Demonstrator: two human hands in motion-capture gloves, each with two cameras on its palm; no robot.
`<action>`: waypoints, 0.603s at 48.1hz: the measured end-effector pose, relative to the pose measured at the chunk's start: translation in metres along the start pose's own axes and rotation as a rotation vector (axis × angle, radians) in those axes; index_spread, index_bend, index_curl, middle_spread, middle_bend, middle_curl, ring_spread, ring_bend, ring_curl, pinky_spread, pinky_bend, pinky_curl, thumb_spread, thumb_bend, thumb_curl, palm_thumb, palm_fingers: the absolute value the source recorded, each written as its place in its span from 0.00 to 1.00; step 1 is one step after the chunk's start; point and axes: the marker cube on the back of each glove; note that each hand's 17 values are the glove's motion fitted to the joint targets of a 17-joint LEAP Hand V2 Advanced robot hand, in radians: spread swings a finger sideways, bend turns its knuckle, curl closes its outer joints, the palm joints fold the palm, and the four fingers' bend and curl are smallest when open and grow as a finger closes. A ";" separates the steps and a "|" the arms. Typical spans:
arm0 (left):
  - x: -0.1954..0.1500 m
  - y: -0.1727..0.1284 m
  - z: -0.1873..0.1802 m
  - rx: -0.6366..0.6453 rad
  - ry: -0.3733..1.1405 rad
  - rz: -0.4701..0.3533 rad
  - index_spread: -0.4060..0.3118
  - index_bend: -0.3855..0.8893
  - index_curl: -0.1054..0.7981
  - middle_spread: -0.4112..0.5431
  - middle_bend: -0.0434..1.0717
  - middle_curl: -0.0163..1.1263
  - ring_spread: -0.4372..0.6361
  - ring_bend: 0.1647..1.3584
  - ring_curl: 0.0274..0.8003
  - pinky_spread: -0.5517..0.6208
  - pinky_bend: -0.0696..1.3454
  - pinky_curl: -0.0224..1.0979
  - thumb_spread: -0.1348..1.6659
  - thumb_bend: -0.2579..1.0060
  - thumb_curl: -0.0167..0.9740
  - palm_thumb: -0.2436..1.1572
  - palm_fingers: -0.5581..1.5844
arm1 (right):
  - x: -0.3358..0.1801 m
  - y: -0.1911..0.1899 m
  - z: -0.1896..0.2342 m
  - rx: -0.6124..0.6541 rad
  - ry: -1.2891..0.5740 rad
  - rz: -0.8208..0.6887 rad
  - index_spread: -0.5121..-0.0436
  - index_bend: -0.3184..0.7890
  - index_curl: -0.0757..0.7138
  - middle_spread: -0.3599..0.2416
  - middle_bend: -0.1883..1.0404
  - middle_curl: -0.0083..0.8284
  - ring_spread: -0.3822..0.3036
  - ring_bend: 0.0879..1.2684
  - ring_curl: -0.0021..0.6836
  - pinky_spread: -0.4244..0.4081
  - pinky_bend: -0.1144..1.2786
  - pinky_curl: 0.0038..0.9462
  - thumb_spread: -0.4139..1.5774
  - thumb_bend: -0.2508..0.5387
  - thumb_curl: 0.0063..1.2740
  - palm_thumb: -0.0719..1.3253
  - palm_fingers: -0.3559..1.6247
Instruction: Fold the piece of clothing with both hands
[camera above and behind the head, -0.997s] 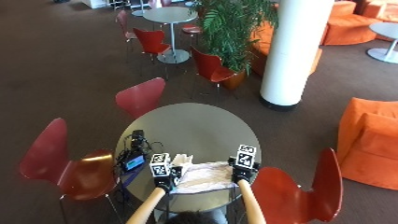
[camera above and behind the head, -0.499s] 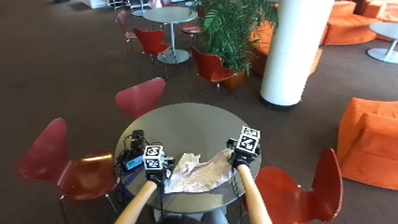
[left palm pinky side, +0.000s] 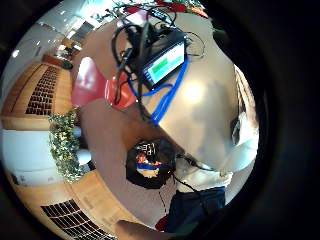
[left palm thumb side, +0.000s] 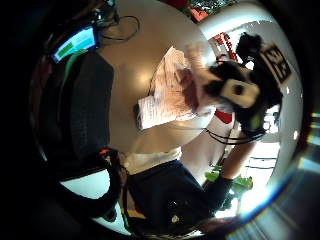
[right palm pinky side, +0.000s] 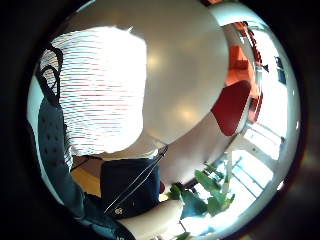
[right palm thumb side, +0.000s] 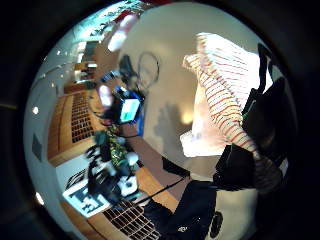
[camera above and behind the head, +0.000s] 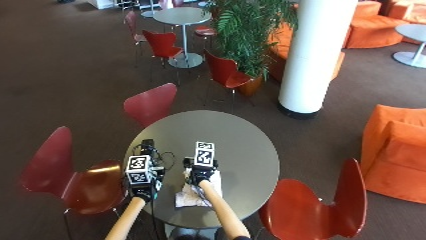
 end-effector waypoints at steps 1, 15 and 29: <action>-0.003 0.003 -0.001 -0.002 -0.003 -0.003 0.55 0.43 0.51 0.52 0.19 0.28 0.58 0.28 0.39 0.55 0.32 0.35 0.90 0.21 0.21 0.30 0.39 | -0.007 0.000 0.006 0.026 0.013 -0.028 0.52 0.47 0.67 0.21 0.46 0.65 0.20 0.46 0.70 0.07 0.49 0.43 0.33 0.27 0.54 0.74 0.85; -0.026 0.031 -0.017 -0.008 -0.017 -0.020 0.55 0.43 0.50 0.52 0.19 0.28 0.57 0.28 0.38 0.55 0.33 0.35 0.91 0.20 0.21 0.31 0.40 | -0.046 -0.007 0.034 0.130 -0.090 -0.218 0.54 0.38 0.63 0.22 0.43 0.64 0.20 0.50 0.72 0.07 0.56 0.46 0.43 0.21 0.52 0.62 0.82; -0.034 0.036 -0.030 -0.027 -0.036 -0.045 0.55 0.42 0.49 0.50 0.20 0.29 0.56 0.28 0.38 0.54 0.33 0.35 0.91 0.20 0.21 0.31 0.41 | -0.018 -0.004 -0.025 0.388 -0.127 -0.316 0.61 0.40 0.58 0.30 0.43 0.65 0.25 0.47 0.70 0.14 0.54 0.45 0.61 0.28 0.44 0.54 0.77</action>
